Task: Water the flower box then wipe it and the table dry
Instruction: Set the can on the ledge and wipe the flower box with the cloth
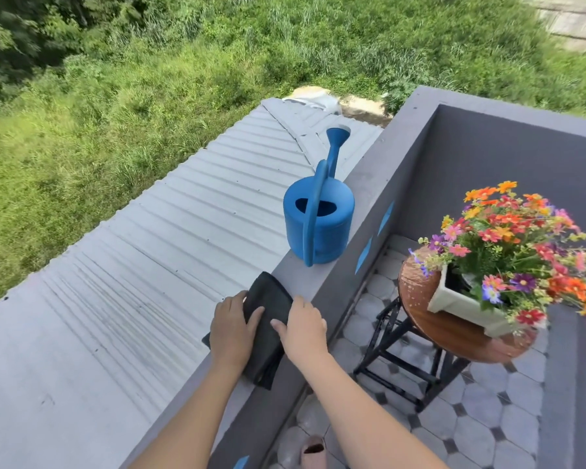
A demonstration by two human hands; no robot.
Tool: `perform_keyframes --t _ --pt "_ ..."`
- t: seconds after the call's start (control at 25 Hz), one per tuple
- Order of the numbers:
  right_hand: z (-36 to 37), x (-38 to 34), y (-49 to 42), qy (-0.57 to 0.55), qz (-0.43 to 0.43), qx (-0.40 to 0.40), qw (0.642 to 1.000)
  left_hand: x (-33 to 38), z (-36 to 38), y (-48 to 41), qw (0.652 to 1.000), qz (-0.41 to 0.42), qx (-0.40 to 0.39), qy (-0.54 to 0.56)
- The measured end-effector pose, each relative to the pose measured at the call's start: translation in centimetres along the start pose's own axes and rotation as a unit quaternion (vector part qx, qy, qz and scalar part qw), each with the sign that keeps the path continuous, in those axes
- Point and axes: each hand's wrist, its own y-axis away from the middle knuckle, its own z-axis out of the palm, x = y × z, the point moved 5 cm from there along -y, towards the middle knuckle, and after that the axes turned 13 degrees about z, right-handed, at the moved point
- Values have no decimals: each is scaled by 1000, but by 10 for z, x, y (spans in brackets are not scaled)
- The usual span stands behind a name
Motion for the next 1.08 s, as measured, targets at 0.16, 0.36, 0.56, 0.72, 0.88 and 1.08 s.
perform_keyframes --t 0.16,0.36,0.56,0.72,0.88,1.08 --pt "-4 12 -1 -111 -20 -41 993 11 -10 -7 999 -4 -25 -41" --pt "-40 46 10 -344 -39 -115 931 58 -9 -7 997 51 -54 -11" --pt "-76 122 -1 -367 72 32 927 124 34 -14 942 69 -187 271" --pt "-83 178 2 -420 114 59 898 162 81 -3 836 -41 -302 457" --pt "-65 244 -3 -472 240 94 843 174 135 -2 785 -169 -250 541" --pt "-84 320 -30 -581 337 295 679 179 195 -24 769 -196 -198 575"
